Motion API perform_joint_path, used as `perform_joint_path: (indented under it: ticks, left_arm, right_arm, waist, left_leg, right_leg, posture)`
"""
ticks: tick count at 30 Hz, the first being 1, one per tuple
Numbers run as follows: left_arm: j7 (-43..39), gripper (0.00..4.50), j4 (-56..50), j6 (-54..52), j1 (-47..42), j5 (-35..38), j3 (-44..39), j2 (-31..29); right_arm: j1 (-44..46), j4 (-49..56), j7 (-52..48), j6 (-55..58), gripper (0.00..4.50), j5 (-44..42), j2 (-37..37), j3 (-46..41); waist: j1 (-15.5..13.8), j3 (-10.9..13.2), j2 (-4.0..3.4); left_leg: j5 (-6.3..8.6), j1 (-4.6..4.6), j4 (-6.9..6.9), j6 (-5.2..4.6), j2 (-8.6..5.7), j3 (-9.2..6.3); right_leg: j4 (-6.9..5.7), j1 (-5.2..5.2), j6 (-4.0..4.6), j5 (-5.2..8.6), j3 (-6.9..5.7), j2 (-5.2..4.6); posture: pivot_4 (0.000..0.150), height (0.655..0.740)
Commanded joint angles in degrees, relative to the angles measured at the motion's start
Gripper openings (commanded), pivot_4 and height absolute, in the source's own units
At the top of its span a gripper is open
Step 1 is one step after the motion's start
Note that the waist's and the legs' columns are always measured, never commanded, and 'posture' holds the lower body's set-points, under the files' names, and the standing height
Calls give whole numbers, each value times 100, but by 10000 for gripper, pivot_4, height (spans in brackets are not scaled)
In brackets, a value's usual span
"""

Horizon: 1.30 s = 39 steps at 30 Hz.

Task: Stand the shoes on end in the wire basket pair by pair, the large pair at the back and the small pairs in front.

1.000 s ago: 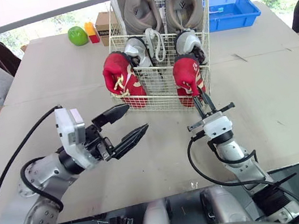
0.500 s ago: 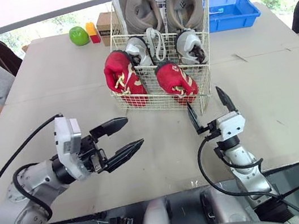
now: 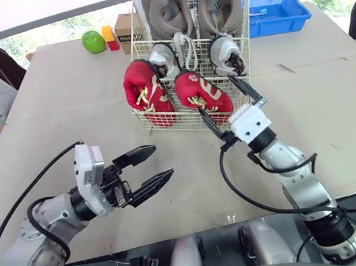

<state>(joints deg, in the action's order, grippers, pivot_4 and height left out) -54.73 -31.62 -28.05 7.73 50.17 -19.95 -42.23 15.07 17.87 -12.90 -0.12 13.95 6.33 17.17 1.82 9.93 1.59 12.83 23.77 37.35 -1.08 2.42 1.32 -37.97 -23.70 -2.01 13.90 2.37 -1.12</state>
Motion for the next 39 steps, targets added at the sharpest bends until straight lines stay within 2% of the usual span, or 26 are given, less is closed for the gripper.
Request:
perform_joint_path:
  ticks: [1, 5, 8, 15, 20, 22, 25, 30, 35, 39]
  left_arm:
    - [68, 42903, -358, 10, 60, 241, -299, -66]
    - [140, 42903, -465, 9, 106, 220, -285, -47]
    - [228, 42903, -539, 44, 128, 186, -227, 10]
    - [197, 42903, -549, 135, 251, 142, -254, 81]
    - [172, 42903, -563, 224, 329, 151, -272, 141]
    - [189, 42903, -591, 242, 356, 166, -274, 159]
    - [227, 42903, -656, 245, 388, 193, -274, 177]
    - [326, 42903, -687, 173, 279, 289, -269, 152]
    - [302, 42903, -570, 138, 163, 310, -272, 108]
    - [199, 42903, -404, 126, 35, 272, -231, 68]
  right_arm:
    - [118, 207, -238, 448, 44239, -139, -7, -2]
    - [250, 176, -355, 754, 44239, -90, 48, -12]
    - [319, 207, -385, 976, 36314, -102, 58, -39]
    - [291, 536, -472, 1326, 1269, -94, 86, -28]
    - [208, 865, -525, 1485, 304, -358, 32, -151]
    - [52, 1039, -442, 1501, 304, -747, -183, -343]
    - [-309, 1220, -415, 1026, 304, -1765, -682, -780]
    - [-701, 1308, -140, 654, 304, -2350, -1051, -1245]
    - [-838, 1350, 154, 657, 304, -2663, -1215, -1324]
    - [-1206, 972, 114, 1073, 304, -3248, -1317, -1068]
  waist:
    - [-13, 0, 0]
    - [-4, 0, -1]
    - [-3, 0, -1]
    - [-23, 0, 0]
    - [-30, 0, -1]
    - [-35, 1, -1]
    - [-40, 1, -1]
    - [-41, 1, -2]
    - [-57, 3, -5]
    - [-96, 1, -2]
  left_leg:
    - [0, 0, 0, 0, -1, 0]
    - [0, 0, 0, 0, -3, 1]
    - [0, -1, 0, 0, -4, -1]
    - [0, 0, 0, 0, -5, 0]
    - [0, 0, 0, 0, -5, 0]
    - [0, 0, 0, 0, -5, 0]
    - [0, 2, -3, 0, -3, -2]
    - [0, 1, -3, 0, -2, 1]
    - [0, -1, -2, 0, -1, -1]
    - [0, -1, -3, 0, -2, 1]
  right_leg:
    - [0, 0, 0, 0, -1, -1]
    - [0, 1, 0, 0, 0, -2]
    - [-1, 0, 0, 0, -1, 0]
    - [-1, 1, 0, 0, -1, 0]
    - [0, 0, 0, 0, -1, -1]
    - [0, 0, 0, 0, -1, -1]
    - [1, 0, -1, 0, -2, 0]
    - [2, 0, -1, 0, 0, -1]
    - [0, 0, 0, 1, -2, 0]
    - [2, 1, 0, 1, 0, -1]
  posture:
    - [1500, 7400]
    - [1500, 7400]
    - [1500, 7400]
    - [1500, 7400]
    - [1500, 7400]
    - [1500, 7400]
    - [1500, 7400]
    - [1500, 7400]
    - [1500, 7400]
    - [1500, 7400]
